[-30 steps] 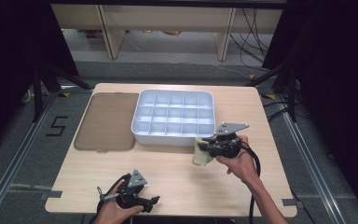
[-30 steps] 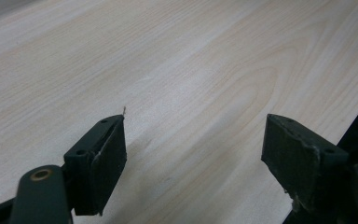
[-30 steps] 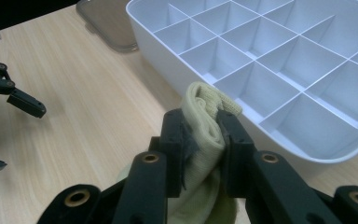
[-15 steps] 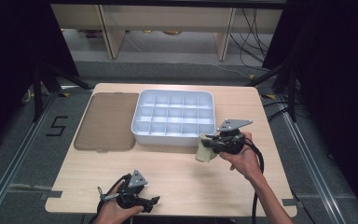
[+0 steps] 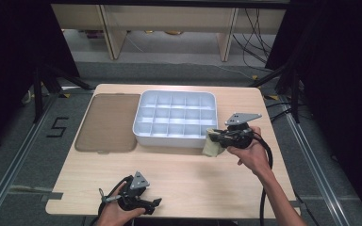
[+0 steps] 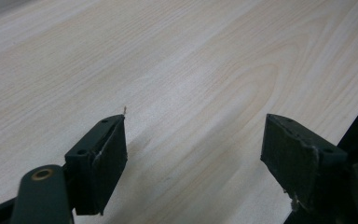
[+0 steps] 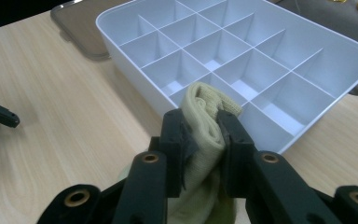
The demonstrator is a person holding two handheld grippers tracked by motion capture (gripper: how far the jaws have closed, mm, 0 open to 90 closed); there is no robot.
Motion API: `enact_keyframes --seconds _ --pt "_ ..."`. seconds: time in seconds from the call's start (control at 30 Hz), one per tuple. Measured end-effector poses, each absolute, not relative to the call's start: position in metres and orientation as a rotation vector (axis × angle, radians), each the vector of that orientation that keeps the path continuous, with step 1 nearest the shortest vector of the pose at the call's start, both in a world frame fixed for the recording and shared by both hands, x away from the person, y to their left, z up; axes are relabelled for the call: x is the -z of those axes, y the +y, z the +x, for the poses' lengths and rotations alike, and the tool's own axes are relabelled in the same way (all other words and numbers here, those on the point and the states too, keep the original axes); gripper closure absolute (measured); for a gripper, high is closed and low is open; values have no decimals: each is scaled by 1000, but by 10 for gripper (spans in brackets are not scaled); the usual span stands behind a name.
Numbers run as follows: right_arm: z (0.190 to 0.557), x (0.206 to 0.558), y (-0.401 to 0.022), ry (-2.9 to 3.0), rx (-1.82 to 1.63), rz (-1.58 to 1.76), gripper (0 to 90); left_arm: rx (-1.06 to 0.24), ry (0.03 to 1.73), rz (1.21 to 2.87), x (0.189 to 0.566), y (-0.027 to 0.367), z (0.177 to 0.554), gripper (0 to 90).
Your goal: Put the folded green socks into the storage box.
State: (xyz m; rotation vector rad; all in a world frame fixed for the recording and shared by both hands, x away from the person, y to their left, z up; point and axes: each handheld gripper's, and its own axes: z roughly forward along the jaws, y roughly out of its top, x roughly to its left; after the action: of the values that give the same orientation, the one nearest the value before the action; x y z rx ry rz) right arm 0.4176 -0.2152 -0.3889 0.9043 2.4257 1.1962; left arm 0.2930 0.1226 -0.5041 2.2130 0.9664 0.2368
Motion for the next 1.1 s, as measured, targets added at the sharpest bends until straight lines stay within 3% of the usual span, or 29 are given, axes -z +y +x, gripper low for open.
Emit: enact_keyframes --seconds 1.1 --pt "461 366 -205 2365 -1097 955 746 -259 952 2227 504 123 293 217"
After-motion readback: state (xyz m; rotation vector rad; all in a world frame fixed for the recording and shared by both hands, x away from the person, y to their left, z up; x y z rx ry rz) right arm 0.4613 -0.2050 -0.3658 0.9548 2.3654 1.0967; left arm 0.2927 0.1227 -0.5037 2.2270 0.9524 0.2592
